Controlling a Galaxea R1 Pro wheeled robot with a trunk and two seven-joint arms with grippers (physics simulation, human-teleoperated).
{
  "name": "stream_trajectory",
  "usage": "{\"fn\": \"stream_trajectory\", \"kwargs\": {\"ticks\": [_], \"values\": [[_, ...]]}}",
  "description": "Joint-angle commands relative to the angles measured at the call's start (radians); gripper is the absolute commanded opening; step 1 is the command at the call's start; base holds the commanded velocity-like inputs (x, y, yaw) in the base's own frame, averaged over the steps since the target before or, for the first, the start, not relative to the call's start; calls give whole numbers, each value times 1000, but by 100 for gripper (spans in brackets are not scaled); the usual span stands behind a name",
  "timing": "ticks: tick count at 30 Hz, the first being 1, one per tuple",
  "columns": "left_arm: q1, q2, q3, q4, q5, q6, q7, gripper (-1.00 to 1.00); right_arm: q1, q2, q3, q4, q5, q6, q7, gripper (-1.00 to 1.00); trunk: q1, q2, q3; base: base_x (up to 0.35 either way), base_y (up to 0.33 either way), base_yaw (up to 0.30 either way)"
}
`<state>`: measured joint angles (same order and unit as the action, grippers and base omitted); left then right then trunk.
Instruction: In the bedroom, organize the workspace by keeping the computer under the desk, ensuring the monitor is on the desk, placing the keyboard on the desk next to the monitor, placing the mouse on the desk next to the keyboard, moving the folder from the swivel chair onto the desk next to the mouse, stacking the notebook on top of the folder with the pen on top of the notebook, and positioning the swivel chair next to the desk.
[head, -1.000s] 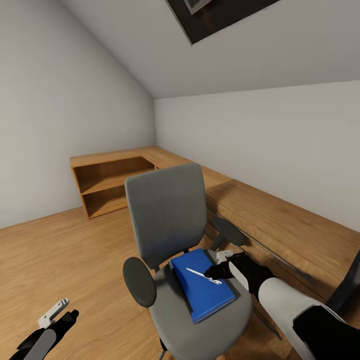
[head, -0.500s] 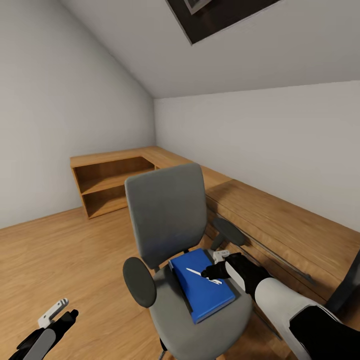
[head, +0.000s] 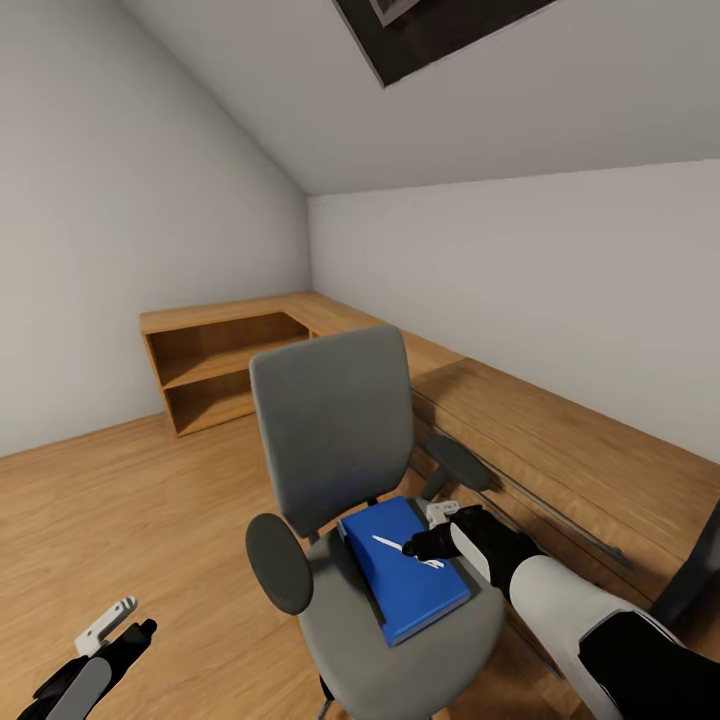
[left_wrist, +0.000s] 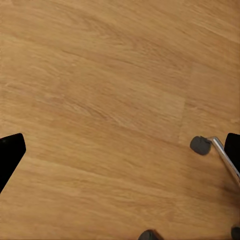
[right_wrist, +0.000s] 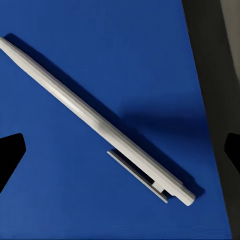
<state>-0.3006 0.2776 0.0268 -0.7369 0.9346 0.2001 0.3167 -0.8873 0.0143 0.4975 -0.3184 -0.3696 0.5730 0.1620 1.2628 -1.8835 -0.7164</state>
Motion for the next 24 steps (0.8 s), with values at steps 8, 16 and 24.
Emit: {"fn": "stream_trajectory", "kwargs": {"ticks": [8, 16, 24], "values": [[0, 0, 1, -2, 7, 4, 5, 100, -1, -1, 3, -1, 0, 12, 2, 100, 0, -1, -1, 0, 0, 1], [0, 0, 1, -2, 7, 4, 5, 100, -1, 1, 1, -8, -2, 170, 2, 100, 0, -1, -1, 0, 0, 0], [0, 0, 1, -2, 7, 4, 5, 100, -1, 0, -3, -15, -2, 214, 2, 100, 0, -1, -1, 0, 0, 0]]}}
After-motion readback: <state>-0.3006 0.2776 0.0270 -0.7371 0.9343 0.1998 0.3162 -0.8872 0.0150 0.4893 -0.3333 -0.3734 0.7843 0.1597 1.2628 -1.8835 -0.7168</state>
